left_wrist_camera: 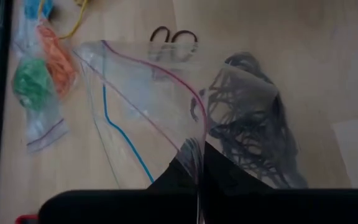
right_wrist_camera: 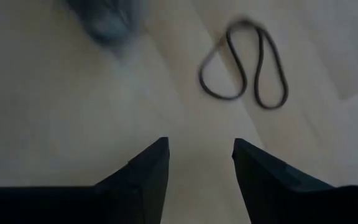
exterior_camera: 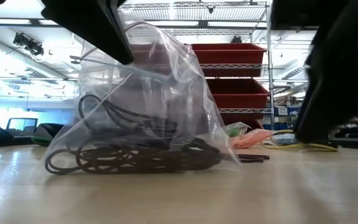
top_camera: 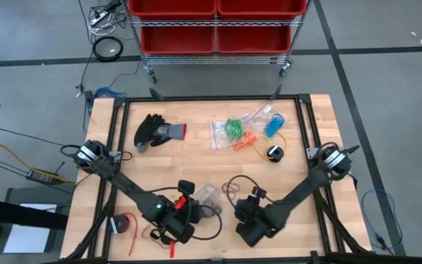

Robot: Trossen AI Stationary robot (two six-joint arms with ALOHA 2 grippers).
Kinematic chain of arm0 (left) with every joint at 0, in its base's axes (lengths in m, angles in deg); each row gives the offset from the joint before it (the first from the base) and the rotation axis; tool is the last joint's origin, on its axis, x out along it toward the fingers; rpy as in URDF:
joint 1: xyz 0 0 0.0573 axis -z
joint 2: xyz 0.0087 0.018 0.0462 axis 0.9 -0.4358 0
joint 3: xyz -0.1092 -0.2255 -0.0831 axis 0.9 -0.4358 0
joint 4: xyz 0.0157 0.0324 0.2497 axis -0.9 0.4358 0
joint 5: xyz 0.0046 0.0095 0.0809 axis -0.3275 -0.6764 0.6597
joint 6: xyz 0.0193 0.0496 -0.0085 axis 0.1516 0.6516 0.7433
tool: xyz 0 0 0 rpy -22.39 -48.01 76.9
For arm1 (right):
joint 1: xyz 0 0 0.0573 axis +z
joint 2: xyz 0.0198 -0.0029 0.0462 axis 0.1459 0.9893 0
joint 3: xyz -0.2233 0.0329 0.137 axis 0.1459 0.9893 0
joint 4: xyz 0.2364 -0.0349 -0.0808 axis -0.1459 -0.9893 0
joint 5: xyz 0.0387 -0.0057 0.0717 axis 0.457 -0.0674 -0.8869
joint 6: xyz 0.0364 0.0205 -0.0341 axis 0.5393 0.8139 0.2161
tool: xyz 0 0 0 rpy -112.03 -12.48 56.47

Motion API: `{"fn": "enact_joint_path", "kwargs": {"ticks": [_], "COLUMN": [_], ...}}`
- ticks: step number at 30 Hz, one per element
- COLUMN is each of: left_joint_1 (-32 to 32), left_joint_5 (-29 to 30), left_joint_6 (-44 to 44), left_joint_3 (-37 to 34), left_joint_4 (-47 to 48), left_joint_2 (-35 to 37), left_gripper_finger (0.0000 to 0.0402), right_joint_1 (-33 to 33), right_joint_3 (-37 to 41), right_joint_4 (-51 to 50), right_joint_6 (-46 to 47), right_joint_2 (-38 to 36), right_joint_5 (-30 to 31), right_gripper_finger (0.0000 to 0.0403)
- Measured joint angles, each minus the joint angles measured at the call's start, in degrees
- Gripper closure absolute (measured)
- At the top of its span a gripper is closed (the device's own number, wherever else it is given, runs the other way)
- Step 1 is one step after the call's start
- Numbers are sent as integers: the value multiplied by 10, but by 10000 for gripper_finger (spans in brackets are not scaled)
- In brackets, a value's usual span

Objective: Sort rubber bands
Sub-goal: Put the black rubber band into the transparent zip bag

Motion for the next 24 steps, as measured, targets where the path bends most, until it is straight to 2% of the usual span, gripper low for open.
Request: {"fn": "enact_joint_path", "kwargs": {"ticks": [8, 15, 24], "left_joint_1": [8, 8, 8], "left_joint_5": [13, 15, 15], "left_joint_6": [-3, -14, -31], "left_joint_3": [0, 0, -34], "left_joint_4": [-2, -2, -7], "left_joint_2": [0, 0, 1], "left_gripper_finger": [399, 399, 400], "right_joint_1": [-46, -71, -36], "right_joint_3": [0, 12, 70], "right_joint_4": [11, 54, 52], "right_joint_6": [-9, -7, 116], "right_joint_2": [28, 28, 22], "right_joint_5": [-12, 0, 36], "right_gripper_finger": [260, 261, 263]}}
